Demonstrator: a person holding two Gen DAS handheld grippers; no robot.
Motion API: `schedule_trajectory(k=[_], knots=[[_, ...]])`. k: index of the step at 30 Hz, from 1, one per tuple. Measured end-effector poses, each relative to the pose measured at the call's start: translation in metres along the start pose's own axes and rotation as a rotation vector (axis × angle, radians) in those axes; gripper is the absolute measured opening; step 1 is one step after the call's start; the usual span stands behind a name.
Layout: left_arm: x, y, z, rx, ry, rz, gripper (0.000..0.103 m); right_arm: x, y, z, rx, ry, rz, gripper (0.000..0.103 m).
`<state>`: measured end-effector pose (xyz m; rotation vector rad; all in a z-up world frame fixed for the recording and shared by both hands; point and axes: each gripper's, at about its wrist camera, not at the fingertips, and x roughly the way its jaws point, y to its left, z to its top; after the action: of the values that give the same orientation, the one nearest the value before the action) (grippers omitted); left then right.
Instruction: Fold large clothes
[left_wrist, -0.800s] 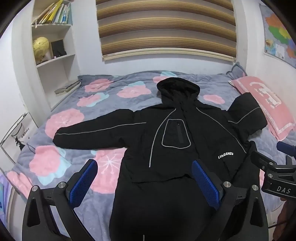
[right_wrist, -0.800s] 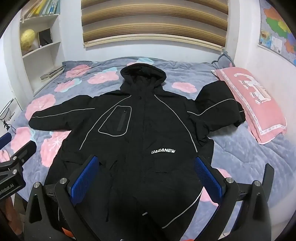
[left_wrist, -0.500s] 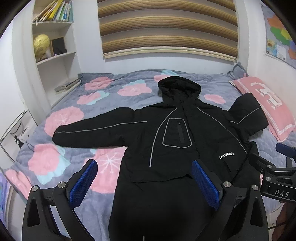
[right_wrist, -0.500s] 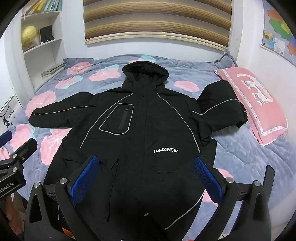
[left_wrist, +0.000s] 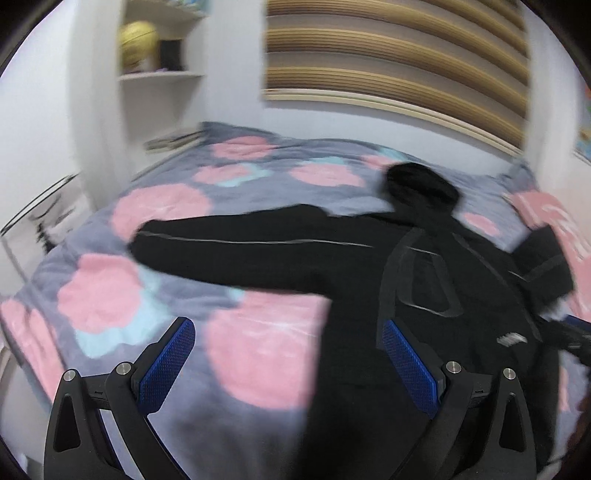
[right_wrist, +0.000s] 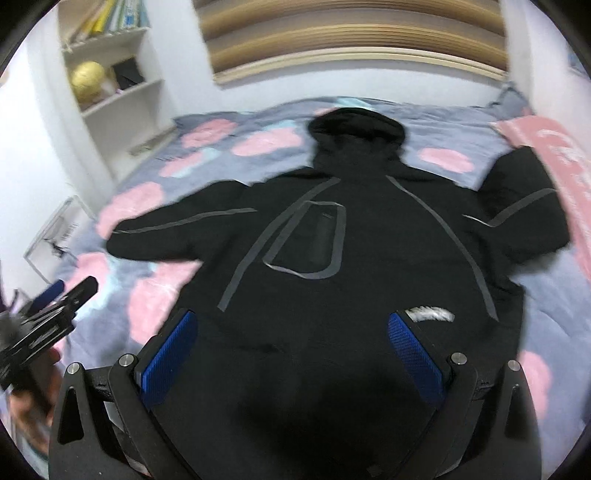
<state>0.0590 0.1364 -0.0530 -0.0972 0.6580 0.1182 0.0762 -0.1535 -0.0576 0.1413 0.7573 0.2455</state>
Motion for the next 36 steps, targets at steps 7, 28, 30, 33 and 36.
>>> schedule_trajectory(k=[7, 28, 30, 33, 36], knots=[[0.065, 0.118, 0.043, -0.124, -0.02, 0.065, 0.101, 0.106, -0.023, 0.001, -0.079, -0.021, -0.13, 0.103], [0.285, 0.259, 0.072, -0.469, 0.133, 0.196, 0.053, 0.179, -0.05, -0.033, -0.062, 0.088, -0.135, 0.103], [0.28, 0.249, 0.076, -0.422, 0.107, 0.182, 0.028, 0.179, -0.049, -0.033, -0.066, 0.088, -0.139, 0.103], [0.261, 0.229, 0.083, -0.328, 0.016, 0.176, 0.021, 0.179, -0.049, -0.034, -0.065, 0.087, -0.138, 0.103], [0.237, 0.204, 0.095, -0.254, -0.055, 0.121, 0.02, 0.179, -0.049, -0.033, -0.067, 0.086, -0.14, 0.103]])
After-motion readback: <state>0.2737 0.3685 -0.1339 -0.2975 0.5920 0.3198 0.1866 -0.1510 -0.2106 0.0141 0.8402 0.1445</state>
